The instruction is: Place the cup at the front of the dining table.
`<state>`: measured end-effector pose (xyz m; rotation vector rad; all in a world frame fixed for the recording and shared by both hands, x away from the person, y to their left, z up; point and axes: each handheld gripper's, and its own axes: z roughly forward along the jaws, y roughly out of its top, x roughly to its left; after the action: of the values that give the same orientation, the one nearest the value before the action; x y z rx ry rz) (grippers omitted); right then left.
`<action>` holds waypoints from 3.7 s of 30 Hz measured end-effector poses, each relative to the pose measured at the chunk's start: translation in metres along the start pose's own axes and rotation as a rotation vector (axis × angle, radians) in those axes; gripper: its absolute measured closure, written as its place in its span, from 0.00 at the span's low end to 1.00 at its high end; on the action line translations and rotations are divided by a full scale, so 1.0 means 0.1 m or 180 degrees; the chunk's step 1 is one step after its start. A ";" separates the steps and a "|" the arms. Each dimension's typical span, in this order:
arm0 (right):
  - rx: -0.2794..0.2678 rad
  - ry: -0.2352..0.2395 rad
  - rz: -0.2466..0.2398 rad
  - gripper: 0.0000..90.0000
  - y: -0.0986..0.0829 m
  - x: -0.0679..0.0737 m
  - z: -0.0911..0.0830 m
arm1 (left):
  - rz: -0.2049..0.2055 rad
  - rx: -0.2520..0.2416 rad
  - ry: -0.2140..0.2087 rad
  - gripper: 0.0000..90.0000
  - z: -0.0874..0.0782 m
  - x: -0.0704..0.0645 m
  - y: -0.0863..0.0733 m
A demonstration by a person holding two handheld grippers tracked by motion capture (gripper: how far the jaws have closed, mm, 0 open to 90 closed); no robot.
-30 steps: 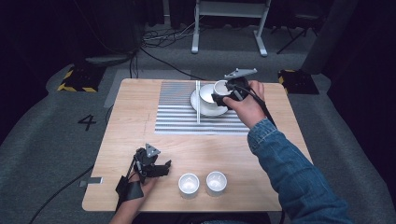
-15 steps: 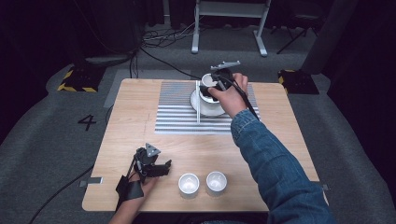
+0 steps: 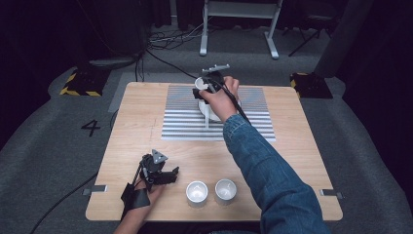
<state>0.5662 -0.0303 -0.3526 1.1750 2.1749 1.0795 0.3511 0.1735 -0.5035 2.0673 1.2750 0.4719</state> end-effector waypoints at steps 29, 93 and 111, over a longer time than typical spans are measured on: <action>0.0321 0.0091 0.0013 0.30 -0.40 0.37 0.73 | 0.0001 0.0003 -0.0002 0.21 0.00 0.00 0.00; 0.0335 0.0067 0.0064 0.22 -0.63 0.43 0.61 | 0.0002 0.0000 -0.0006 0.21 0.00 0.00 0.00; 0.0147 0.0243 0.0030 0.23 -0.58 0.11 -0.17 | 0.0014 -0.0002 -0.0010 0.21 0.00 0.00 0.00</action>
<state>0.5197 -0.0475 -0.3888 1.1835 2.2655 1.1005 0.3513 0.1735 -0.5036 2.0699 1.2687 0.4710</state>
